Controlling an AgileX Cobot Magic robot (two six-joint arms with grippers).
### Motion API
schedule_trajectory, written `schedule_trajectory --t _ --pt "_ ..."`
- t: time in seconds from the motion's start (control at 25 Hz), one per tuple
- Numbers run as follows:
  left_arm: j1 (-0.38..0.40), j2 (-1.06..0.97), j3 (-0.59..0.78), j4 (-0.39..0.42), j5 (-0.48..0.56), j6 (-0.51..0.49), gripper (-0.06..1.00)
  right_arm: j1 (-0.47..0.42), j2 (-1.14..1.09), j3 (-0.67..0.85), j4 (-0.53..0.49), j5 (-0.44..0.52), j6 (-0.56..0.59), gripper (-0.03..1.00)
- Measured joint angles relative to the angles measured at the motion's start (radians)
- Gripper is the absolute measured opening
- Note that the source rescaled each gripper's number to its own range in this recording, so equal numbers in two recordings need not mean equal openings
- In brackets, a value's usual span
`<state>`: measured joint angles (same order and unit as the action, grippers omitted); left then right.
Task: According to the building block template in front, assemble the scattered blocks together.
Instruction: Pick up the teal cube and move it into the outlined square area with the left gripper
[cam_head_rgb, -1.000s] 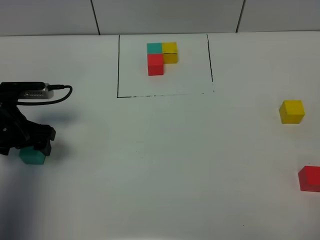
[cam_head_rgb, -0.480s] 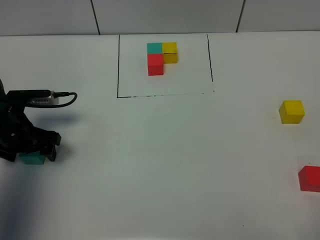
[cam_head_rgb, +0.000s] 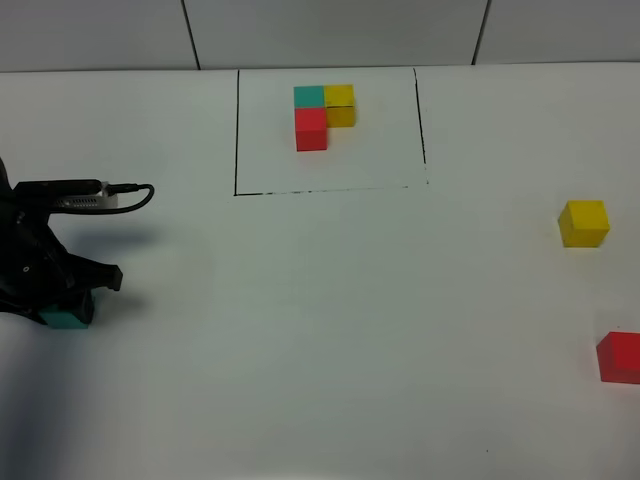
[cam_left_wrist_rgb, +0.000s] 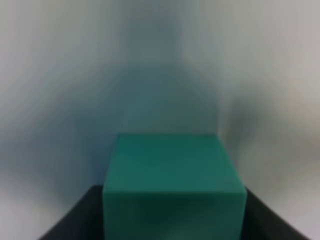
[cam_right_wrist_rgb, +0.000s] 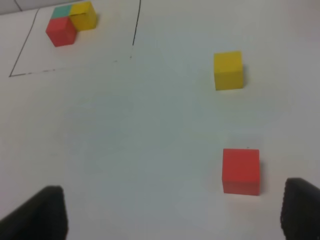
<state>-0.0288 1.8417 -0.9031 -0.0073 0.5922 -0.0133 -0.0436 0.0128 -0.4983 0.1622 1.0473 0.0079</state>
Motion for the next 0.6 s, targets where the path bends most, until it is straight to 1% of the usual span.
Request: schedule_trajectory --t 0.12,0.2,0.28,0.4,0.52,0.6 --pt "0.0 0.001 -0.027 -0.004 0.041 0.013 0.0 0.0 0.0 0.0 0.0 0.0 0.0 0.77" --pt "-0.008 0.001 -0.052 -0.005 0.068 0.046 0.0 0.0 0.0 0.0 0.0 0.0 0.0 0.77" --pt "-0.032 0.001 -0.078 -0.005 0.087 0.08 0.0 0.0 0.0 0.0 0.0 0.0 0.0 0.77" --pt "-0.102 0.001 -0.122 -0.001 0.103 0.152 0.0 0.0 0.0 0.0 0.0 0.0 0.0 0.77" --pt "-0.185 0.001 -0.17 0.033 0.119 0.226 0.0 0.0 0.0 0.0 0.0 0.0 0.0 0.77" --pt "-0.232 0.001 -0.209 0.058 0.131 0.254 0.0 0.0 0.0 0.0 0.0 0.0 0.0 0.77"
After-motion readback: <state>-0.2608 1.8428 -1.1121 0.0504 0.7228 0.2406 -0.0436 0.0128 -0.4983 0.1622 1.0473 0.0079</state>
